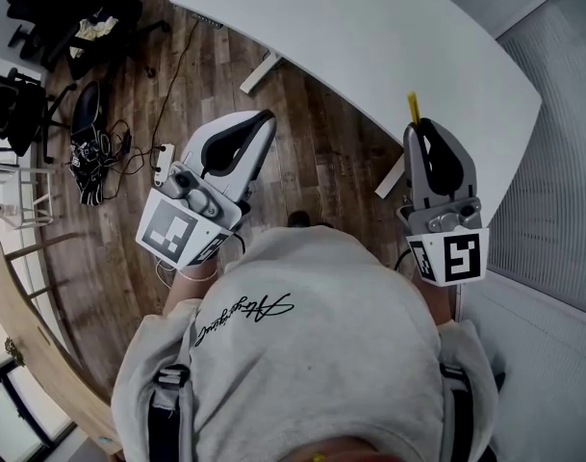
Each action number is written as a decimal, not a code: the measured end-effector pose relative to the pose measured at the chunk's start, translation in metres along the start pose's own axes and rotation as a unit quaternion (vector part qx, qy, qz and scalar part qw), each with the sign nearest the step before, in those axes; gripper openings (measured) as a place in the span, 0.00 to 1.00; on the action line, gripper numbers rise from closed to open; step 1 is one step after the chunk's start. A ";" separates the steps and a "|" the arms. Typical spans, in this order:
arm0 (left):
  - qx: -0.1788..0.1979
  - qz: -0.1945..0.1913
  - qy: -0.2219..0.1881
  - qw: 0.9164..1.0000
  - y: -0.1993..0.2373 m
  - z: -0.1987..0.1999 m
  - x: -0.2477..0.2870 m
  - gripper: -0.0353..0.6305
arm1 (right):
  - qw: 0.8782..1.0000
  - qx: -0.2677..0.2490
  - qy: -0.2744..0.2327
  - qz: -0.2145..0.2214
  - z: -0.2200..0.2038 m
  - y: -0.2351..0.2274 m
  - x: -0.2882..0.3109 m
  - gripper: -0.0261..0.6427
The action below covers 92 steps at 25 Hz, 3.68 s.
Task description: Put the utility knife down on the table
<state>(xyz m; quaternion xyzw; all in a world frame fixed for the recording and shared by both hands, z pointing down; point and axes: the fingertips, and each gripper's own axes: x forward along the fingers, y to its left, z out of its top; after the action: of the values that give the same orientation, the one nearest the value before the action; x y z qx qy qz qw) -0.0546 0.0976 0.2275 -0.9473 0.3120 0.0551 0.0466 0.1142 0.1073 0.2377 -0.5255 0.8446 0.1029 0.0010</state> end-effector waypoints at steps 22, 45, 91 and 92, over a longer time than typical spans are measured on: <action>-0.006 -0.003 0.011 1.000 0.064 -0.028 0.044 0.05 | 1.000 0.002 0.005 0.009 -0.030 -0.023 0.077 0.13; 0.007 0.042 0.009 0.999 0.195 -0.036 0.163 0.05 | 0.998 0.005 -0.008 0.061 -0.052 -0.115 0.239 0.13; -0.013 -0.016 0.075 0.997 0.255 -0.053 0.211 0.05 | 0.999 0.002 0.045 0.027 -0.058 -0.119 0.297 0.13; -0.017 -0.013 0.083 0.996 0.263 -0.056 0.213 0.05 | 0.998 0.002 0.049 0.027 -0.059 -0.120 0.303 0.13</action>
<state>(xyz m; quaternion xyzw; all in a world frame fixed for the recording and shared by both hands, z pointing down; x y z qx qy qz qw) -0.0371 -0.2443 0.2401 -0.9532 0.3017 -0.0190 0.0047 0.0913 -0.2233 0.2419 -0.5070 0.8576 0.0754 -0.0422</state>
